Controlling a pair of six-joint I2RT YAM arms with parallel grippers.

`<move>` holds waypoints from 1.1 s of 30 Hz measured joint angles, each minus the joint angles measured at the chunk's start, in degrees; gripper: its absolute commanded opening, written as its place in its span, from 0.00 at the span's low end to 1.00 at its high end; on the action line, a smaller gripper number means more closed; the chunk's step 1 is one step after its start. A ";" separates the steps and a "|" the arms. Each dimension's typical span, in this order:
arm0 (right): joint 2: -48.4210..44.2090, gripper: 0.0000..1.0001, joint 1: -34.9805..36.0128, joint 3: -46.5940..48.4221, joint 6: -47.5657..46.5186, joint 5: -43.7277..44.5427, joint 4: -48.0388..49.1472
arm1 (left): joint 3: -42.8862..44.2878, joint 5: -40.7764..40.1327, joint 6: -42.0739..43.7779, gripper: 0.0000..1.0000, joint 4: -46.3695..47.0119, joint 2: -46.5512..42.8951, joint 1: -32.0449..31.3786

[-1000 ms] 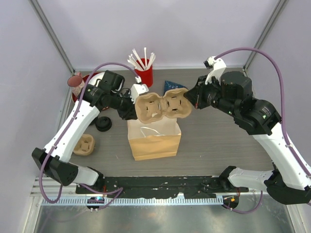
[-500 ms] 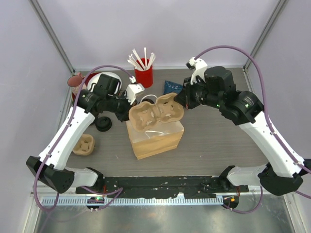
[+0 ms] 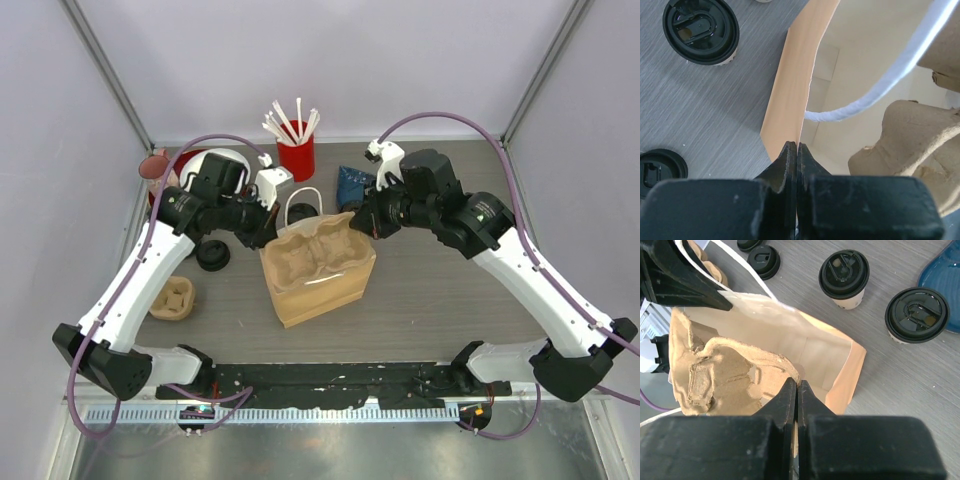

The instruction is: Pack the takeout coffee

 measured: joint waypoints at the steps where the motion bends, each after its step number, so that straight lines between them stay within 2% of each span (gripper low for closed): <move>1: 0.00 0.01 0.00 -0.07 0.00 -0.20 -0.39 | 0.00 -0.09 -0.44 0.00 0.24 0.00 -0.02; 8: 1.18 0.01 0.02 0.04 -1.20 2.56 -4.09 | 0.00 -0.11 -0.59 0.00 0.35 -0.04 -0.66; 15: 6.97 0.01 0.17 2.47 -1.42 6.88 -6.60 | 0.00 -0.37 -1.75 0.00 0.35 -0.09 -0.81; 24: 11.32 0.01 7.65 9.77 -2.43 16.37 -9.14 | -0.04 -3.23 -4.94 0.00 1.07 -0.07 -2.03; 33: 13.88 0.01 8.11 11.45 -3.52 23.67 -11.82 | -0.04 -5.31 -4.72 0.00 1.51 -0.04 -2.16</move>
